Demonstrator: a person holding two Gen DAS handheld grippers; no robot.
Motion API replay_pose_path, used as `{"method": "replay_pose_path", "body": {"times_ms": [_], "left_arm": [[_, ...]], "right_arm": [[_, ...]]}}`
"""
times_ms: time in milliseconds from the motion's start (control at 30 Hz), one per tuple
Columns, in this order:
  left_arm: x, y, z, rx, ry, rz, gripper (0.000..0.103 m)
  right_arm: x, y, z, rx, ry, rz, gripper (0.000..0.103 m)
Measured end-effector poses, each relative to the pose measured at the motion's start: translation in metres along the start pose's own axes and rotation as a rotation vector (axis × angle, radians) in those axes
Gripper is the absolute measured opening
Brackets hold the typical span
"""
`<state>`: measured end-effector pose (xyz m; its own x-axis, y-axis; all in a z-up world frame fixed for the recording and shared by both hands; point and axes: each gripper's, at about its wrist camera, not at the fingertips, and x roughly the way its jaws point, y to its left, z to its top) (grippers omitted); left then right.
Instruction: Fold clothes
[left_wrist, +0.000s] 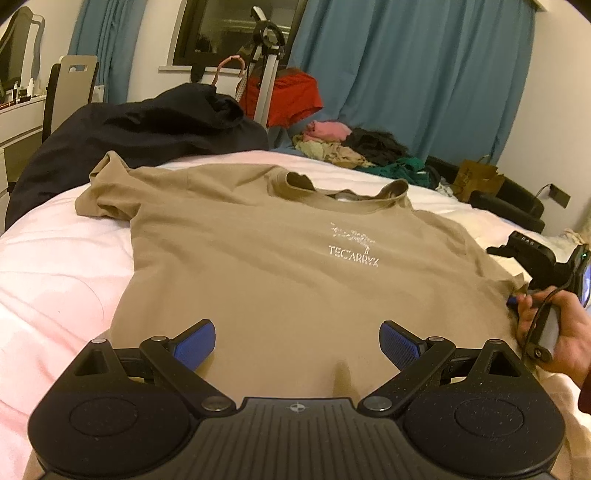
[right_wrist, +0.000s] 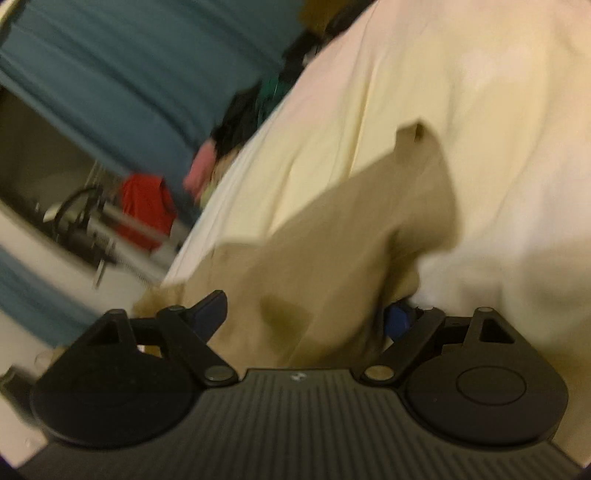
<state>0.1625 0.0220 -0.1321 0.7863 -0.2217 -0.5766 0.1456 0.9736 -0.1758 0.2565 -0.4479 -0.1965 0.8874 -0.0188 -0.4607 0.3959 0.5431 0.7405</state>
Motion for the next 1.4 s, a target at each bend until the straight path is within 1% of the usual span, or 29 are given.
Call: {"method": "replay_pose_path", "body": {"times_ms": [33, 67, 100, 133, 167, 200, 233, 333, 400, 433, 500, 567, 600, 633, 700, 733, 767, 800, 833, 900, 933, 1000, 1067, 1133, 1167, 1333, 1400], "left_arm": [[0.002, 0.000, 0.000, 0.005, 0.003, 0.000, 0.097], [0.005, 0.000, 0.000, 0.009, 0.006, -0.001, 0.097], [0.007, 0.001, 0.000, 0.008, 0.007, 0.001, 0.097], [0.010, 0.001, 0.001, 0.006, 0.008, 0.002, 0.097], [0.012, 0.002, 0.001, 0.003, 0.012, 0.005, 0.097], [0.014, 0.003, 0.001, -0.002, 0.016, 0.007, 0.097], [0.016, 0.003, 0.002, -0.007, 0.020, 0.008, 0.097], [0.017, 0.006, 0.002, -0.022, 0.018, 0.016, 0.097], [0.015, 0.007, 0.003, -0.031, 0.012, 0.017, 0.097], [0.014, 0.007, 0.003, -0.031, 0.007, 0.018, 0.097], [0.012, 0.006, 0.003, -0.030, 0.001, 0.020, 0.097], [0.010, 0.004, 0.004, -0.024, -0.008, 0.024, 0.097], [0.009, 0.004, 0.004, -0.020, -0.012, 0.027, 0.097], [0.008, 0.003, 0.004, -0.016, -0.019, 0.030, 0.097], [0.005, 0.001, 0.004, -0.009, -0.027, 0.036, 0.097], [0.004, 0.001, 0.004, -0.005, -0.028, 0.039, 0.097], [0.003, 0.000, 0.004, -0.001, -0.029, 0.042, 0.097], [0.002, -0.001, 0.004, 0.002, -0.030, 0.044, 0.097], [0.001, -0.001, 0.003, 0.005, -0.030, 0.046, 0.097], [-0.001, -0.003, 0.002, 0.015, -0.032, 0.053, 0.097], [-0.001, -0.004, 0.002, 0.021, -0.032, 0.054, 0.097], [-0.002, -0.006, 0.001, 0.033, -0.032, 0.056, 0.097], [-0.002, -0.007, 0.000, 0.042, -0.031, 0.059, 0.097], [-0.001, -0.008, 0.000, 0.045, -0.028, 0.058, 0.097], [0.001, -0.008, 0.000, 0.046, -0.025, 0.058, 0.097], [0.008, -0.006, -0.001, 0.042, -0.010, 0.053, 0.097], [0.011, -0.006, -0.001, 0.034, -0.002, 0.048, 0.097]], "right_arm": [[0.003, -0.003, 0.002, 0.008, -0.024, -0.007, 0.084], [0.003, -0.005, 0.003, 0.018, -0.050, -0.014, 0.067], [0.003, -0.008, 0.005, 0.021, -0.066, -0.032, 0.060], [0.003, -0.010, 0.007, 0.025, -0.082, -0.050, 0.043], [0.002, -0.014, 0.010, 0.032, -0.087, -0.056, 0.017], [-0.001, -0.016, 0.014, 0.039, -0.098, -0.060, 0.011], [-0.004, -0.019, 0.017, 0.046, -0.110, -0.064, 0.011], [-0.025, -0.023, 0.030, 0.038, -0.195, -0.054, 0.010], [-0.039, -0.028, 0.039, 0.041, -0.233, -0.054, 0.010], [-0.049, -0.030, 0.045, 0.030, -0.271, -0.068, 0.010], [-0.065, -0.037, 0.053, 0.004, -0.333, -0.115, 0.012], [-0.077, -0.051, 0.058, 0.011, -0.330, -0.152, 0.013], [-0.081, -0.057, 0.059, 0.031, -0.303, -0.165, 0.013], [-0.085, -0.063, 0.059, 0.053, -0.273, -0.160, 0.013], [-0.089, -0.062, 0.059, 0.069, -0.202, -0.128, 0.023], [-0.089, -0.055, 0.058, 0.061, -0.171, -0.101, 0.047], [-0.092, -0.049, 0.056, 0.049, -0.151, -0.070, 0.083], [-0.098, -0.045, 0.051, 0.038, -0.138, -0.038, 0.094], [-0.102, -0.037, 0.045, 0.026, -0.123, -0.002, 0.097], [-0.099, -0.027, 0.035, 0.036, -0.042, 0.056, 0.095], [-0.090, -0.025, 0.030, 0.066, 0.015, 0.058, 0.095], [-0.076, -0.025, 0.015, 0.120, 0.092, 0.055, 0.095], [-0.064, -0.022, 0.002, 0.085, 0.112, 0.017, 0.097], [-0.054, -0.019, -0.005, 0.010, 0.092, -0.020, 0.098], [-0.052, -0.019, -0.007, -0.007, 0.077, -0.024, 0.098], [-0.039, -0.022, -0.002, -0.016, -0.059, 0.008, 0.098], [-0.036, -0.020, 0.000, -0.024, -0.094, -0.007, 0.098]]}}
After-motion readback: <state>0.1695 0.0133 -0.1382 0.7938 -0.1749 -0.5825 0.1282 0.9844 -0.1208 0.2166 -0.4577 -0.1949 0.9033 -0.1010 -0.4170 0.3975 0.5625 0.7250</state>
